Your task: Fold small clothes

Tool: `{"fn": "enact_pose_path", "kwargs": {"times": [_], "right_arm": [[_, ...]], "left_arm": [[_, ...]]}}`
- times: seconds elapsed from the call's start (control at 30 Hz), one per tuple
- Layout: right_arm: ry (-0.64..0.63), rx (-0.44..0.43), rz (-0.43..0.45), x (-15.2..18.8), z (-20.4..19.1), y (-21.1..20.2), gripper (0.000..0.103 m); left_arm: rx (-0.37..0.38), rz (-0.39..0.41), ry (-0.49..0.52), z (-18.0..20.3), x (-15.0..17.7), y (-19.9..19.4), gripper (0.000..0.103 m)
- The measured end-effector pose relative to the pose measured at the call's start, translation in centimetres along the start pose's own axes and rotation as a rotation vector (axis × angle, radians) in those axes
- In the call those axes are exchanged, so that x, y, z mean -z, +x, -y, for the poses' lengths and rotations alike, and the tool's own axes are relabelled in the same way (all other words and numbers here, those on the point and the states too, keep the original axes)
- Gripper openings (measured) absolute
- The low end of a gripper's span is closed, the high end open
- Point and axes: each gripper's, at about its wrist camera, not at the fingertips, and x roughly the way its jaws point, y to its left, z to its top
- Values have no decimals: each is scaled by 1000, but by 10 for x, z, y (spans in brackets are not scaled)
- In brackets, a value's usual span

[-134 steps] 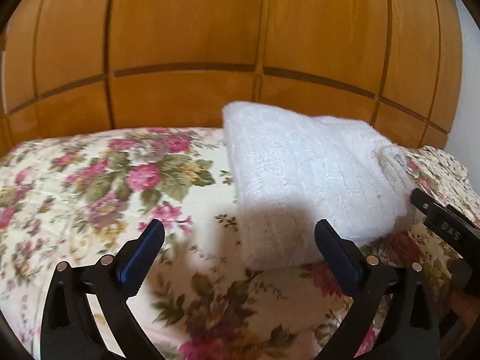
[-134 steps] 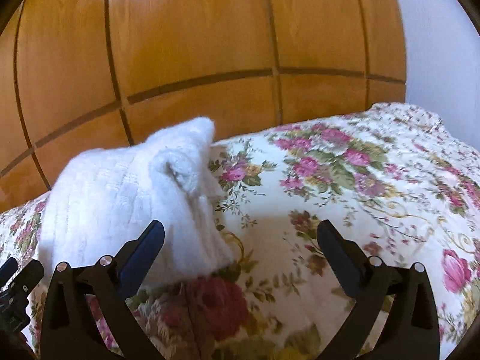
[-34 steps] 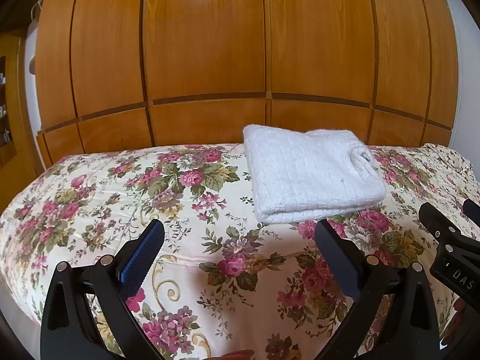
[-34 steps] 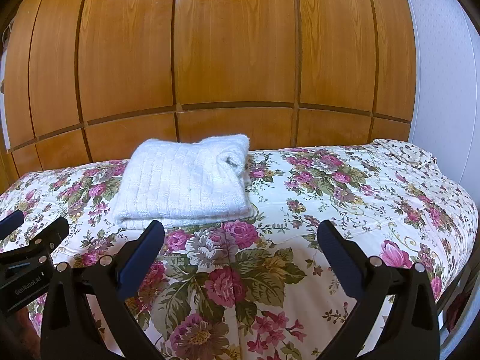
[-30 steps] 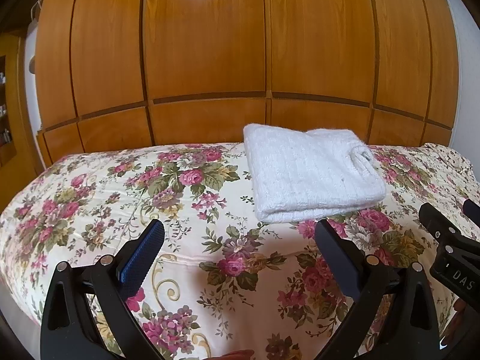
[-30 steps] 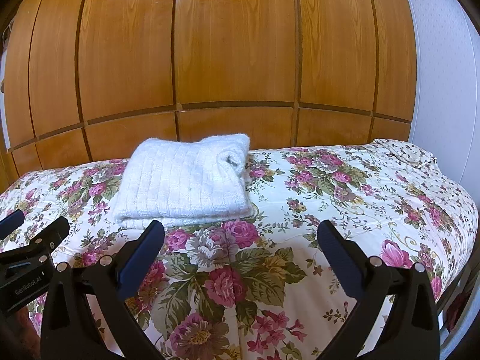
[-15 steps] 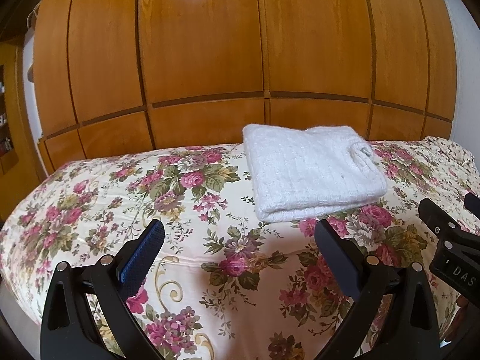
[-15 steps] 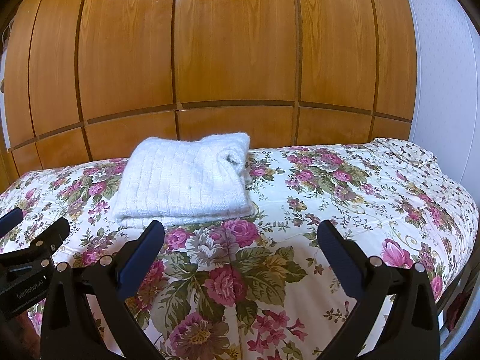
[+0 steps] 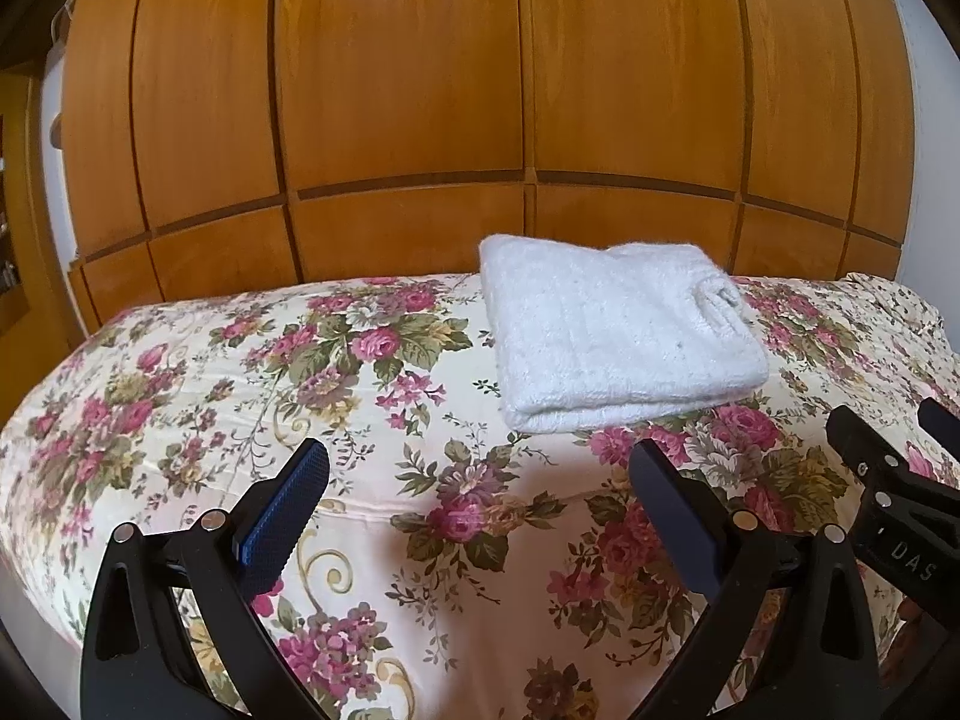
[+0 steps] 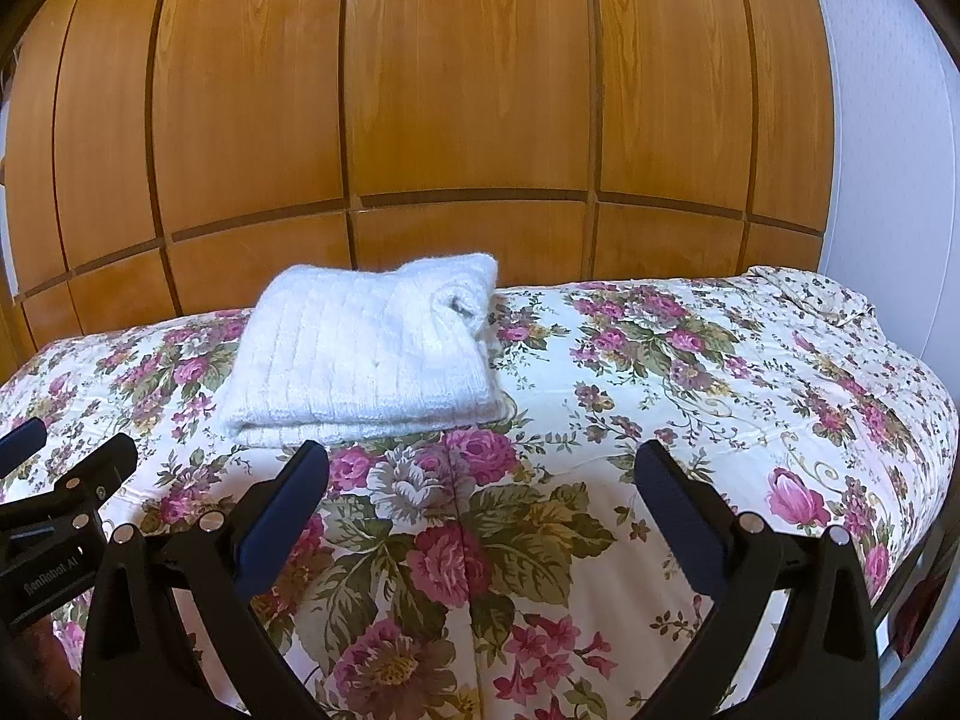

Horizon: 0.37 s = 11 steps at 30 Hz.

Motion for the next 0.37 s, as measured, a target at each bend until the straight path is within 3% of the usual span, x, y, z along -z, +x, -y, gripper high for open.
{"fn": "enact_pose_path", "kwargs": {"times": [0.37], "right_arm": [[29,23,-45,5,8,16,101]], "left_arm": [[25,-41,5,0,2,18,99]]}}
